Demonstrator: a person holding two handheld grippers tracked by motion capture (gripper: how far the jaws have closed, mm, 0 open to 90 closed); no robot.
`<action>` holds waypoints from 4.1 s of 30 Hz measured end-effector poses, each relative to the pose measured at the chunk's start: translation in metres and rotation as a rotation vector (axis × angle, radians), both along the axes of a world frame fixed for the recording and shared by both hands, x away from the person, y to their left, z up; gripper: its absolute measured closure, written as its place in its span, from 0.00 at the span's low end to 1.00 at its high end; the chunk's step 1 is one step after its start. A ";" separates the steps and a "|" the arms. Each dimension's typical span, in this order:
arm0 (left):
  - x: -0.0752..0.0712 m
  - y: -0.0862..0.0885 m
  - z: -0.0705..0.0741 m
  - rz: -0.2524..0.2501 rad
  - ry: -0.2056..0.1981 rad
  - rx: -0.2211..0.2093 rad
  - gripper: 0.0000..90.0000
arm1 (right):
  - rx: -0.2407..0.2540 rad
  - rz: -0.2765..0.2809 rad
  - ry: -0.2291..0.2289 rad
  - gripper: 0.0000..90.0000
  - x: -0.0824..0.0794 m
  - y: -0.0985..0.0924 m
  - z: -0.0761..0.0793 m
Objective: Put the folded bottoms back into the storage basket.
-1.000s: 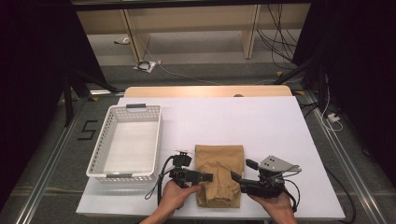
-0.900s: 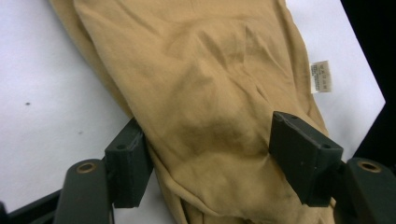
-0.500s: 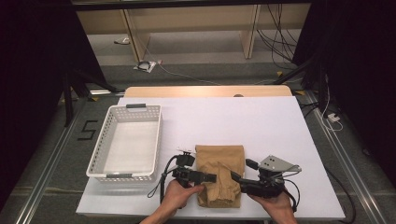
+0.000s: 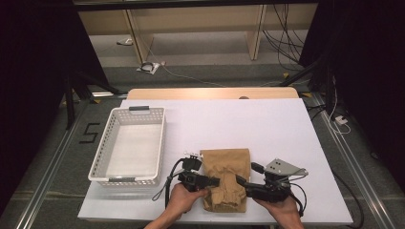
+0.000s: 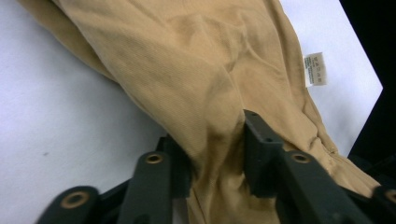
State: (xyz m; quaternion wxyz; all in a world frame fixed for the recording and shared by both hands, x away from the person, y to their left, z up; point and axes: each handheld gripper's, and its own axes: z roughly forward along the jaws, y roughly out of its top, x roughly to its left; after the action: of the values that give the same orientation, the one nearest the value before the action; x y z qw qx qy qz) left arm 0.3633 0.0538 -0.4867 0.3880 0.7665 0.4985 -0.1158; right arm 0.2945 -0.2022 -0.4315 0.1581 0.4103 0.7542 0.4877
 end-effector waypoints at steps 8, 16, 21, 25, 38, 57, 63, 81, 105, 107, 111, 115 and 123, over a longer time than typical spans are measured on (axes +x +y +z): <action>-0.003 -0.002 0.001 -0.018 -0.032 -0.002 0.92 | -0.001 -0.005 -0.003 0.32 0.000 -0.001 0.000; -0.005 0.001 0.011 -0.048 -0.070 -0.048 0.94 | 0.000 -0.015 -0.006 0.33 0.000 -0.004 0.002; -0.007 0.004 0.022 -0.063 -0.098 -0.074 0.94 | 0.009 -0.030 -0.022 0.33 0.000 -0.007 0.002; -0.010 0.006 0.030 -0.076 -0.123 -0.078 0.94 | 0.013 -0.040 -0.025 0.33 0.001 -0.009 0.003; -0.012 0.016 0.042 -0.068 -0.157 -0.089 0.94 | -0.014 -0.045 0.013 0.33 0.004 -0.009 -0.001; -0.012 0.029 0.075 -0.109 -0.244 -0.061 0.94 | -0.014 -0.044 0.017 0.33 0.004 -0.009 -0.002; -0.009 0.038 0.084 -0.109 -0.258 -0.056 0.94 | -0.011 -0.046 0.011 0.33 0.004 -0.010 -0.001; -0.008 0.060 0.114 -0.093 -0.317 -0.070 0.94 | 0.007 -0.054 -0.039 0.32 0.002 -0.012 0.002; -0.003 0.113 0.159 -0.023 -0.391 -0.040 0.94 | 0.020 -0.035 -0.057 0.29 0.001 -0.009 0.002; -0.003 0.118 0.161 -0.017 -0.394 -0.036 0.94 | 0.021 -0.035 -0.056 0.29 0.001 -0.009 0.002; -0.002 0.128 0.165 0.001 -0.393 -0.039 0.94 | 0.021 -0.035 -0.056 0.29 0.001 -0.009 0.002; -0.001 0.137 0.168 0.014 -0.397 -0.040 0.94 | 0.021 -0.034 -0.054 0.29 0.001 -0.009 0.002; -0.003 0.158 0.175 0.044 -0.405 -0.044 0.94 | 0.018 -0.032 -0.052 0.29 0.002 -0.009 0.001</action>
State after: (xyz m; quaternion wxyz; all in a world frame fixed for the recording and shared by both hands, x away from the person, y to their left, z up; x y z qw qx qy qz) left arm 0.3608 0.2119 -0.3113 0.4995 0.7543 0.4243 0.0385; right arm 0.2967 -0.2108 -0.4302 0.1818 0.4109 0.7388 0.5023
